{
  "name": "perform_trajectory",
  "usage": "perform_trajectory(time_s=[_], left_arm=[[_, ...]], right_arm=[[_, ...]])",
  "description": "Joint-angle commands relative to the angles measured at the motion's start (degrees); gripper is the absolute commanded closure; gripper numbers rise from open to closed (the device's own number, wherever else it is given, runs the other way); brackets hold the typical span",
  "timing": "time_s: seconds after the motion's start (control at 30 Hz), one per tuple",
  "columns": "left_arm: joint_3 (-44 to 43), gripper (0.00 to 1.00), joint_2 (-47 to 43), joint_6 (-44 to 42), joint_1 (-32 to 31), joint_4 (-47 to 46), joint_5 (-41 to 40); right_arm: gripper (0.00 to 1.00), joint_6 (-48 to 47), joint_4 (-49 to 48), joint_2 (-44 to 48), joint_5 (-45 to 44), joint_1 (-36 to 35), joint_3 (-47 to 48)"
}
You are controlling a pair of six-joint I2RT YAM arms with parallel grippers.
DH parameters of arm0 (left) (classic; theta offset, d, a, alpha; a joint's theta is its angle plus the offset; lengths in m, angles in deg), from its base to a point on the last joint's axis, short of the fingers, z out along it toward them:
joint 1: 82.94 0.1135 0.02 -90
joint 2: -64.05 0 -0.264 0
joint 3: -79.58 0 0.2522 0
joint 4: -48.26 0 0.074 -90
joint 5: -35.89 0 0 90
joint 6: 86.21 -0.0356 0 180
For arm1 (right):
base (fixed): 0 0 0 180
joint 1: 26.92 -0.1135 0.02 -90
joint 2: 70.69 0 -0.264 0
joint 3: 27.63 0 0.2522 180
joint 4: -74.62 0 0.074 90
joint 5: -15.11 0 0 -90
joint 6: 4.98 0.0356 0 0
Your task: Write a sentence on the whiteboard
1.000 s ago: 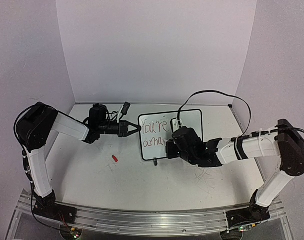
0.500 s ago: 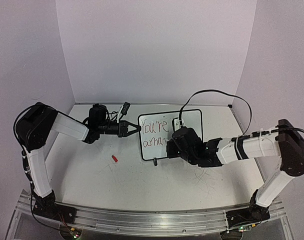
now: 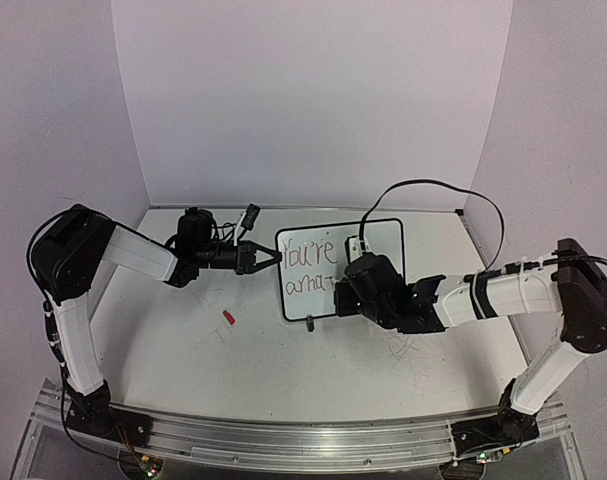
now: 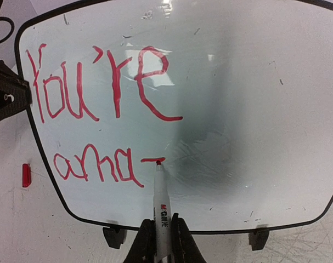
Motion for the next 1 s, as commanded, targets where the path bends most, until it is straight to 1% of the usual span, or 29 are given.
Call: perform_trajectory(time_s=[0.0, 0.3, 0.77, 0.97], left_arm=[[-1.7, 1.00, -1.8, -1.1, -1.4, 2.8, 1.0], [-1.8, 1.00, -1.7, -1.1, -1.4, 2.9, 1.1], [-1.6, 1.00, -2.0, -1.2, -1.4, 3.0, 1.0], [-1.6, 1.00, -2.0, -1.2, -1.4, 3.1, 1.0]], right_arm=[[1.00, -0.5, -0.2, -1.2, 2.4, 0.2, 1.1], [1.00, 0.3, -0.7, -2.4, 3.8, -0.4, 1.1], [1.00, 3.8, 0.0, 1.6, -2.1, 0.1, -2.0], [1.00, 3.8, 0.5, 2.8, -2.6, 0.3, -2.4]])
